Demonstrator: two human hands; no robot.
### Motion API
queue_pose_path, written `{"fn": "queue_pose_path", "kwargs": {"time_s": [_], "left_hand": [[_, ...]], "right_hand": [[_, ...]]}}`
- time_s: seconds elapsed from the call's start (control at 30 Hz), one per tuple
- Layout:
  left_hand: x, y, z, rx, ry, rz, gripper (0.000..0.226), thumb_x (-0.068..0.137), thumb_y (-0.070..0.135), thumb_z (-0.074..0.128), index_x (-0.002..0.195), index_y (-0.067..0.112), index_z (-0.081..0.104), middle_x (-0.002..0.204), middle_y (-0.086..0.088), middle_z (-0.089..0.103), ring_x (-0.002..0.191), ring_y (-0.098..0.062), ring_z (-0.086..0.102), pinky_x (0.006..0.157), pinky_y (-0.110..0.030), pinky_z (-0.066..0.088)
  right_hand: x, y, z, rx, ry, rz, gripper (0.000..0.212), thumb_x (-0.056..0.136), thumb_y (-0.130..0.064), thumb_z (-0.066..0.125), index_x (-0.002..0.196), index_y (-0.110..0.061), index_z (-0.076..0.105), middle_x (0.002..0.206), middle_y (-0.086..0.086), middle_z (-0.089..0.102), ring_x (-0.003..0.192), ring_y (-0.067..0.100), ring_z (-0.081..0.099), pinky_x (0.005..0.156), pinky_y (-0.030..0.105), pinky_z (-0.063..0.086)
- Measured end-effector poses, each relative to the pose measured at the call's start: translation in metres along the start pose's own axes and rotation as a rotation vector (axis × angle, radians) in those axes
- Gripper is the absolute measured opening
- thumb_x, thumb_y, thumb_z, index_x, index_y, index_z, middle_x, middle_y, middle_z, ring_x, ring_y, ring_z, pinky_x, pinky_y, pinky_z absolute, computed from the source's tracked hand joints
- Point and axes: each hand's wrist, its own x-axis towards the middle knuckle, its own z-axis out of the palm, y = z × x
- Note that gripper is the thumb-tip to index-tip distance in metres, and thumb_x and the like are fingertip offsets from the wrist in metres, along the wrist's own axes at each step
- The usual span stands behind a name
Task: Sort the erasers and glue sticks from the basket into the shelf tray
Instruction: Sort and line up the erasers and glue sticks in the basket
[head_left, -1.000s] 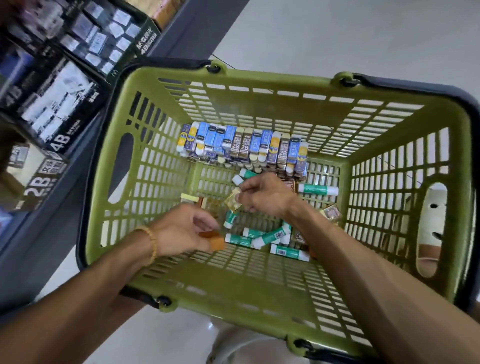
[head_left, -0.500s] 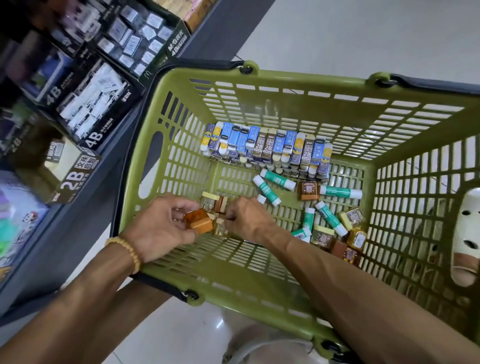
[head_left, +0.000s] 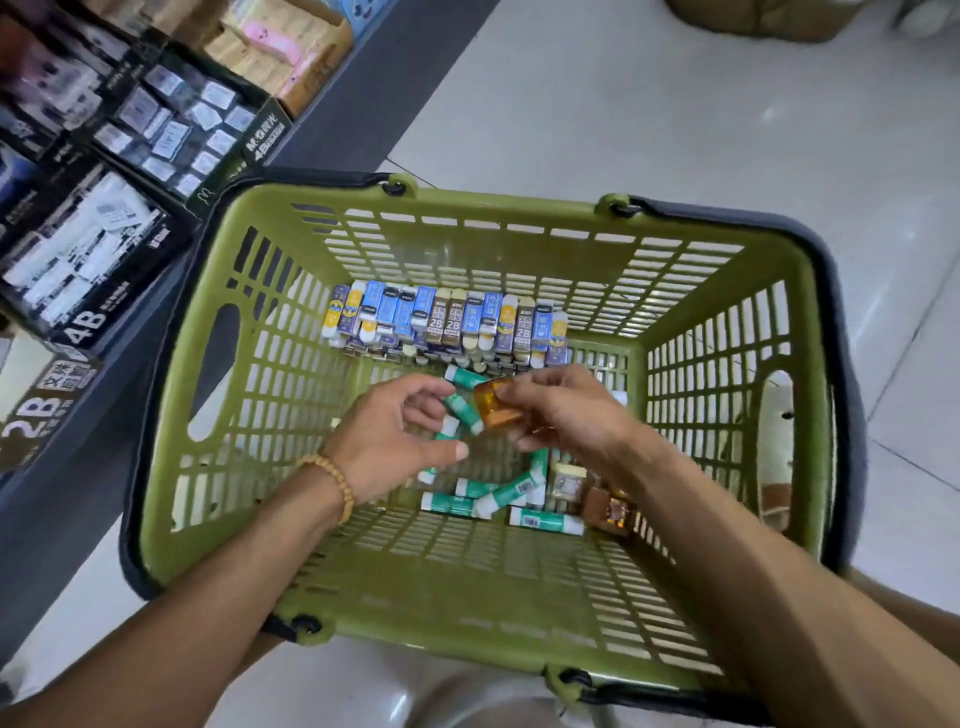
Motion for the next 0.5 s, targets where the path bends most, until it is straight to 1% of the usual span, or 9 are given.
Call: {"fn": "queue_pose_path", "kwargs": {"time_s": [0.07, 0.1, 0.13, 0.17, 0.27, 0.33, 0.4, 0.43, 0.5], "left_hand": [[0.017, -0.002, 0.018, 0.111, -0.018, 0.047, 0.044, 0.073, 0.02, 0.083, 0.111, 0.025, 0.062, 0.103, 0.006, 0.064, 0.094, -0.009, 0.064, 0.087, -0.033, 0.056], [0.025, -0.003, 0.028, 0.184, -0.033, 0.069, 0.044, 0.077, 0.023, 0.081, 0.116, 0.025, 0.061, 0.108, 0.008, 0.063, 0.097, -0.008, 0.062, 0.089, -0.033, 0.055], [0.033, -0.003, 0.037, 0.254, -0.052, 0.092, 0.045, 0.079, 0.024, 0.078, 0.121, 0.025, 0.059, 0.113, 0.009, 0.062, 0.102, -0.009, 0.061, 0.091, -0.032, 0.054], [0.042, -0.003, 0.047, 0.318, -0.075, 0.119, 0.047, 0.081, 0.023, 0.076, 0.125, 0.024, 0.057, 0.116, 0.008, 0.061, 0.106, -0.011, 0.06, 0.091, -0.031, 0.053], [0.061, -0.002, 0.072, 0.456, -0.103, 0.207, 0.051, 0.085, 0.023, 0.071, 0.132, 0.022, 0.051, 0.12, 0.005, 0.06, 0.108, -0.014, 0.059, 0.088, -0.027, 0.051], [0.071, -0.003, 0.087, 0.516, -0.073, 0.262, 0.056, 0.086, 0.026, 0.07, 0.137, 0.019, 0.047, 0.126, 0.002, 0.054, 0.11, -0.016, 0.058, 0.09, -0.023, 0.048], [0.076, -0.003, 0.097, 0.542, -0.037, 0.293, 0.058, 0.088, 0.03, 0.068, 0.139, 0.017, 0.045, 0.13, 0.002, 0.048, 0.107, -0.016, 0.057, 0.083, -0.017, 0.043], [0.077, -0.003, 0.101, 0.539, -0.036, 0.295, 0.058, 0.089, 0.031, 0.067, 0.14, 0.017, 0.045, 0.131, 0.0, 0.046, 0.104, -0.016, 0.057, 0.081, -0.017, 0.042], [0.078, -0.005, 0.106, 0.545, -0.054, 0.302, 0.056, 0.088, 0.033, 0.068, 0.138, 0.018, 0.048, 0.13, -0.002, 0.045, 0.101, -0.018, 0.058, 0.081, -0.02, 0.043]], "right_hand": [[-0.013, -0.008, -0.023, 0.091, 0.198, -0.046, 0.013, 0.097, -0.012, 0.06, 0.088, -0.004, 0.066, 0.072, 0.008, 0.071, 0.056, 0.014, 0.059, 0.059, 0.028, 0.053], [-0.019, -0.012, -0.031, 0.142, 0.283, -0.067, 0.012, 0.097, -0.011, 0.059, 0.091, -0.003, 0.065, 0.069, 0.006, 0.07, 0.056, 0.014, 0.059, 0.064, 0.032, 0.053], [-0.023, -0.015, -0.037, 0.179, 0.353, -0.085, 0.012, 0.098, -0.012, 0.058, 0.094, -0.002, 0.065, 0.069, 0.005, 0.069, 0.058, 0.015, 0.059, 0.068, 0.035, 0.053], [-0.027, -0.017, -0.042, 0.203, 0.402, -0.098, 0.012, 0.098, -0.012, 0.058, 0.096, -0.002, 0.065, 0.071, 0.005, 0.069, 0.06, 0.016, 0.06, 0.07, 0.035, 0.054], [-0.034, -0.016, -0.052, 0.256, 0.461, -0.114, 0.012, 0.098, -0.014, 0.058, 0.097, -0.005, 0.065, 0.069, 0.0, 0.071, 0.058, 0.011, 0.061, 0.065, 0.027, 0.057], [-0.035, -0.012, -0.057, 0.288, 0.48, -0.108, 0.013, 0.099, -0.016, 0.058, 0.1, -0.005, 0.065, 0.067, -0.002, 0.073, 0.06, 0.01, 0.063, 0.064, 0.024, 0.059], [-0.034, -0.009, -0.06, 0.294, 0.499, -0.103, 0.014, 0.098, -0.018, 0.059, 0.101, -0.006, 0.066, 0.068, -0.004, 0.074, 0.064, 0.011, 0.064, 0.062, 0.023, 0.059], [-0.033, -0.009, -0.061, 0.292, 0.504, -0.103, 0.014, 0.098, -0.018, 0.059, 0.101, -0.006, 0.066, 0.068, -0.005, 0.074, 0.064, 0.011, 0.065, 0.061, 0.022, 0.058], [-0.032, -0.009, -0.063, 0.288, 0.511, -0.1, 0.014, 0.098, -0.018, 0.059, 0.102, -0.005, 0.066, 0.069, -0.004, 0.074, 0.065, 0.011, 0.065, 0.059, 0.021, 0.056]]}}
